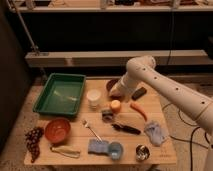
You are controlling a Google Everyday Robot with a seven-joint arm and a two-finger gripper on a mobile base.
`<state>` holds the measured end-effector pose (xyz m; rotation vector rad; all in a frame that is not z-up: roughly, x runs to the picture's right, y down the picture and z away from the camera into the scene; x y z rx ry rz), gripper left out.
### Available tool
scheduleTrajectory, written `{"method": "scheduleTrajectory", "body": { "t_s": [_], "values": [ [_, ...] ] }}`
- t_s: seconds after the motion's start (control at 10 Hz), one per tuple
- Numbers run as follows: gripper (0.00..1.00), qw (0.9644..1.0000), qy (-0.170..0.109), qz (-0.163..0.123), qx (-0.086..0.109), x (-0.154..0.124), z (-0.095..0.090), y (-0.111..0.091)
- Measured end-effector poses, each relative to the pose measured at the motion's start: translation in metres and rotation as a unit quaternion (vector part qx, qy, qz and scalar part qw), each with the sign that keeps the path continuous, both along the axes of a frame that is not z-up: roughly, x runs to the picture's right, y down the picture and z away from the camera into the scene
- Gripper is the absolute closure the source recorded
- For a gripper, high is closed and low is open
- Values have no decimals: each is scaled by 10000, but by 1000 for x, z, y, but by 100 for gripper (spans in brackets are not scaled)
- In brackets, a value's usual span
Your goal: Place apple in metal cup
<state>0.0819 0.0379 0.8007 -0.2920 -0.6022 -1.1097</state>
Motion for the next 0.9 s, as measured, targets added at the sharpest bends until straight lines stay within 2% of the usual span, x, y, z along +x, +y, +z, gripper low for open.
{"method": "scheduleTrajectory", "body": {
  "t_s": [0.2, 0.5, 0.9],
  "values": [
    [35, 9998, 90, -127, -103, 2, 8, 5],
    [35, 9977, 346, -428, -398, 5, 41, 31],
    [35, 9962, 353, -564, -570, 4, 60, 52]
  ]
}}
